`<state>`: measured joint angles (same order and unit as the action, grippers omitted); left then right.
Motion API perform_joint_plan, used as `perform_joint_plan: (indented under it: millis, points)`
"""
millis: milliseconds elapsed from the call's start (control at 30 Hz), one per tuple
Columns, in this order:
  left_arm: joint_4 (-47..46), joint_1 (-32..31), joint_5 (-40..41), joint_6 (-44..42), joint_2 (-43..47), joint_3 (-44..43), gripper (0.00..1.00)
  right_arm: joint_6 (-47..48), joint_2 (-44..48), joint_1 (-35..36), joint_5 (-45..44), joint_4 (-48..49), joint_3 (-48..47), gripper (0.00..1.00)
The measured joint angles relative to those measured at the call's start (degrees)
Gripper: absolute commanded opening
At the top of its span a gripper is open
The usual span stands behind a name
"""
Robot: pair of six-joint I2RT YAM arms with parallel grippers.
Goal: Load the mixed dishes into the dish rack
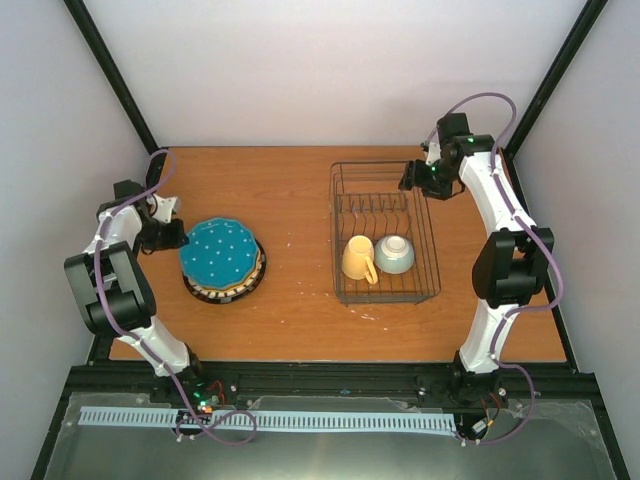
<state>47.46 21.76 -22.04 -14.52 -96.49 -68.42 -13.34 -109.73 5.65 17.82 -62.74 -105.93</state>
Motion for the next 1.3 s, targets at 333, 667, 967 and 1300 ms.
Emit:
perform_joint_plan:
  millis: [333, 667, 967, 1300]
  points:
    - [0.2, 0.0, -2.1, -0.4, 2.0, -1.1, 0.01, 0.3, 0.0, 0.0, 5.8, 3.0, -0.1, 0.62]
    - [-2.0, 0.0, -8.9, -0.1, 5.3, 0.2, 0.01, 0.1, -1.4, 0.0, 20.1, 9.4, -4.2, 0.63]
    - [-5.9, -0.6, -17.4, 3.3, 6.0, 2.2, 0.01, -1.2, -5.8, 2.1, 38.1, 15.7, -4.6, 0.65]
    - [-11.2, -7.5, -22.0, 9.0, 5.4, -3.0, 0.01, -1.3, -9.6, 12.1, 47.9, 16.6, -7.1, 0.7]
